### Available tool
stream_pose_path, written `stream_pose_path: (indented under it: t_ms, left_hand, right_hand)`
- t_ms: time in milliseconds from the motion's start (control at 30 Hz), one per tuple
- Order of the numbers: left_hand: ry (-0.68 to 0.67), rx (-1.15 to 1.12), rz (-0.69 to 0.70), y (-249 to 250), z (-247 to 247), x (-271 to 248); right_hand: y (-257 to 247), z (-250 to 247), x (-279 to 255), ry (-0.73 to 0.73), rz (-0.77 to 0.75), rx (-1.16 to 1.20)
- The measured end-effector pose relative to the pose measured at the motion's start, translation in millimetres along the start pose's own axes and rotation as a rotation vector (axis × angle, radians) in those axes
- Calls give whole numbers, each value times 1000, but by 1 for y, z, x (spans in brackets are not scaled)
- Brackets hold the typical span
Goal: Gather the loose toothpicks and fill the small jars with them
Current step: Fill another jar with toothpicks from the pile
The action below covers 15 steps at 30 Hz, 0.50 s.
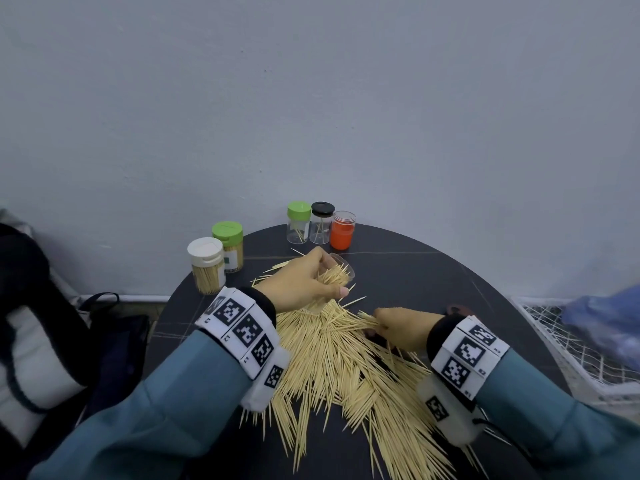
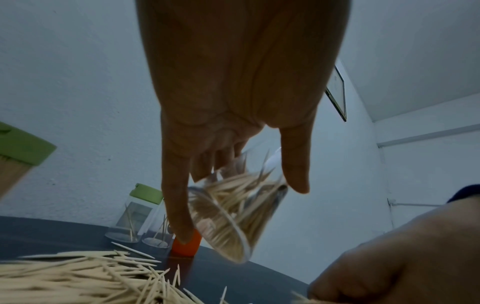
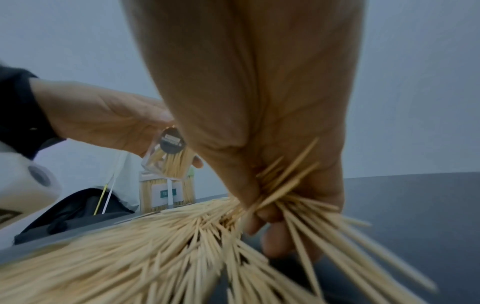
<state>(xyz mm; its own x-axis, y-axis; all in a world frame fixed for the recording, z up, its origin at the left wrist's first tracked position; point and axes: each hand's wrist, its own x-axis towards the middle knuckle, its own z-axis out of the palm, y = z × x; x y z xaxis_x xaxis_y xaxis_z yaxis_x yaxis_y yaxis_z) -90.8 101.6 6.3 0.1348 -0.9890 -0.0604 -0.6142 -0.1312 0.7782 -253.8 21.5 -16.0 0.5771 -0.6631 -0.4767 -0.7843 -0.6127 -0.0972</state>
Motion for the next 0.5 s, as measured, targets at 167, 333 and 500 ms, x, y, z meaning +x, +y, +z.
stream_pose_path:
  t_ms: [167, 333, 500]
  left_hand:
    - [-5, 18, -10, 1, 0, 0]
    - [-7, 15, -17, 1, 0, 0]
    - [-14, 15, -18, 0, 1, 1]
  right_hand:
    - [4, -2, 0, -36, -57, 122]
    - [17, 3, 8, -36, -88, 490]
    - [19, 6, 13, 5, -108, 882]
